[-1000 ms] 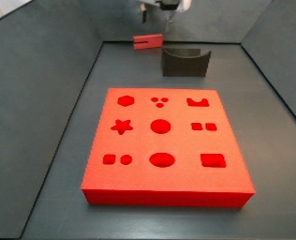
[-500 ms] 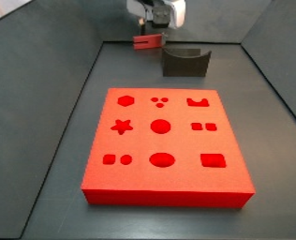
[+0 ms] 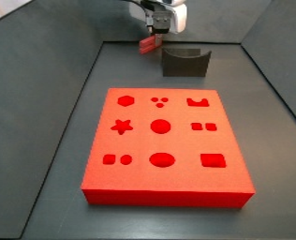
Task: Pick up the double-square object. Move up. Rotate the double-square object. Place the double-square object on the fixture. Regrasp the double-square object. Move to above the board. Insert the double-square object.
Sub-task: Pick up the double-square object, then move up.
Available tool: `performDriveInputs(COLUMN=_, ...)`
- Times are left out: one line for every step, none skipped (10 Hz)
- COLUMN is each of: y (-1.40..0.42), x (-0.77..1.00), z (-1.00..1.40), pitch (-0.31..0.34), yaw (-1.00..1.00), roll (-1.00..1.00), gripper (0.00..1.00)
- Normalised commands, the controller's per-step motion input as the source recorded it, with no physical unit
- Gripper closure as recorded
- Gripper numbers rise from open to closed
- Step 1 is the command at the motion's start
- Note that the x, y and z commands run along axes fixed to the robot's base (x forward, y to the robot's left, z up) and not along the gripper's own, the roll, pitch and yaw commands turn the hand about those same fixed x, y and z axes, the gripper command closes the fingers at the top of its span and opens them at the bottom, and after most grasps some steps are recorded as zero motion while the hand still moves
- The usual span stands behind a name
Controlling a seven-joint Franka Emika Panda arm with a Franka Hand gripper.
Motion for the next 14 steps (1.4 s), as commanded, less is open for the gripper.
performDriveInputs(y=0.00, x=0.00, z=0.00, pitch=0.000, yaw=0.00, roll=0.00, gripper=1.00)
performDriveInputs(y=0.00, x=0.00, z=0.00, pitch=0.000, yaw=0.00, roll=0.00, gripper=1.00)
performDriveInputs(y=0.00, x=0.00, z=0.00, pitch=0.000, yaw=0.00, roll=0.00, gripper=1.00)
performDriveInputs(y=0.00, x=0.00, z=0.00, pitch=0.000, yaw=0.00, roll=0.00, gripper=1.00)
performDriveInputs(y=0.00, x=0.00, z=0.00, pitch=0.000, yaw=0.00, roll=0.00, gripper=1.00)
performDriveInputs(y=0.00, x=0.00, z=0.00, pitch=0.000, yaw=0.00, roll=0.00, gripper=1.00)
performDriveInputs(y=0.00, x=0.00, z=0.00, pitch=0.000, yaw=0.00, roll=0.00, gripper=1.00)
performDriveInputs(y=0.00, x=0.00, z=0.00, pitch=0.000, yaw=0.00, roll=0.00, gripper=1.00)
performDriveInputs(y=0.00, x=0.00, z=0.00, pitch=0.000, yaw=0.00, roll=0.00, gripper=1.00)
performDriveInputs(y=0.00, x=0.00, z=0.00, pitch=0.000, yaw=0.00, roll=0.00, gripper=1.00)
performDriveInputs(y=0.00, x=0.00, z=0.83, pitch=0.000, yaw=0.00, roll=0.00, gripper=1.00)
performDriveInputs(y=0.00, x=-0.05, z=0.80, pitch=0.023, yaw=0.00, roll=0.00, gripper=1.00)
performDriveInputs(y=-0.01, x=-0.08, z=0.67, pitch=0.043, yaw=-0.01, roll=0.00, gripper=1.00)
performDriveInputs(y=-0.01, x=-0.06, z=0.52, pitch=0.048, yaw=-0.02, roll=0.01, gripper=1.00)
